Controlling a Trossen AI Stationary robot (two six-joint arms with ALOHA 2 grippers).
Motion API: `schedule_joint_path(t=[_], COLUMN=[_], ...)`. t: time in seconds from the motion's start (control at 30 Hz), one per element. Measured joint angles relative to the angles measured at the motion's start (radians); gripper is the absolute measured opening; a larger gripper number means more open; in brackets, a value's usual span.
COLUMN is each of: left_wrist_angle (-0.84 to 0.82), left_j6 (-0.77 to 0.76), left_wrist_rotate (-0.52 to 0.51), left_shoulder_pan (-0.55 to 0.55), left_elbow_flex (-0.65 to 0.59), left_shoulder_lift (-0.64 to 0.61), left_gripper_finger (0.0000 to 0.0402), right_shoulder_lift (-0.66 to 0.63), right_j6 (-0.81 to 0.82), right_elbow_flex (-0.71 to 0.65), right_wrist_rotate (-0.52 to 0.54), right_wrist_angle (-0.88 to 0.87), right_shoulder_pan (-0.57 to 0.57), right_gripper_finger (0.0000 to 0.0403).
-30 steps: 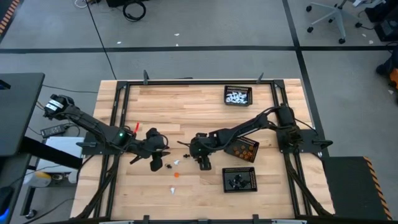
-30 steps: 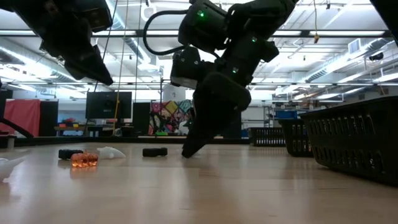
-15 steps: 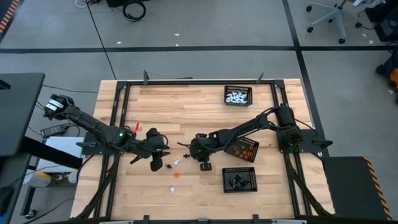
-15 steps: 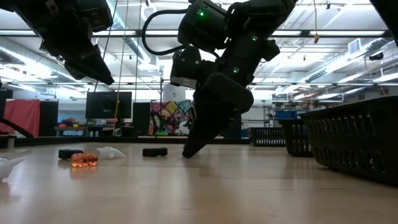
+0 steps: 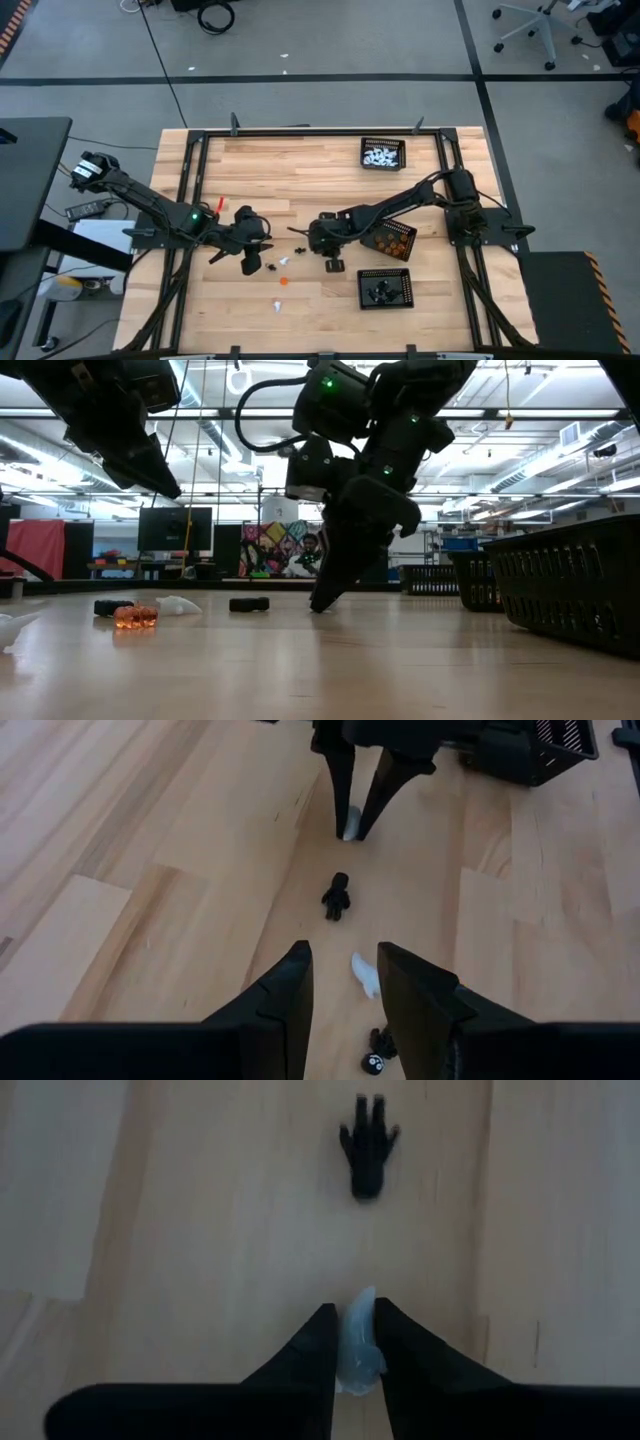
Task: Sort Halloween decoration
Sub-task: Put the white ghost toy into the top black bin
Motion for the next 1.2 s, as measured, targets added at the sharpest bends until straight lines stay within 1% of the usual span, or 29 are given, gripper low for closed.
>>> schedule_joint_path(t=[0.17, 0.33, 0.43, 0.57, 0.77, 1.03, 1.2], left_wrist_angle=[0.002, 0.003, 0.003, 0.002, 0.006, 0.065, 0.095], left_j6=[0.005, 0.018, 0.018, 0.028, 0.034, 0.002, -0.003], left_wrist_rotate=[0.000, 0.000, -0.001, -0.022, -0.055, -0.069, -0.070], left_shoulder_pan=[0.000, 0.002, 0.002, 0.003, 0.003, 0.044, 0.082], left_elbow_flex=[0.000, 0.000, 0.000, 0.000, 0.000, 0.000, 0.000], left_shoulder_lift=[0.000, 0.000, 0.000, 0.000, 0.000, 0.000, 0.000], left_gripper_finger=[0.0123, 0.0123, 0.0123, 0.0123, 0.0123, 0.0123, 0.0123], right_shoulder_lift=[-0.027, -0.063, -0.106, -0.186, -0.320, -0.497, -0.535], right_j6=[0.011, 0.016, 0.000, -0.041, -0.073, -0.030, 0.020], right_elbow_flex=[-0.003, -0.003, -0.003, -0.002, -0.019, -0.182, -0.257], right_wrist_rotate=[0.014, 0.045, 0.060, 0.108, 0.168, 0.167, 0.110], right_wrist_angle=[-0.032, -0.093, -0.142, -0.180, -0.238, -0.230, -0.226], right_shoulder_pan=[-0.017, -0.065, -0.103, -0.168, -0.323, -0.568, -0.712], right_gripper_finger=[0.0064, 0.0064, 0.0064, 0.0064, 0.0063, 0.0063, 0.0063])
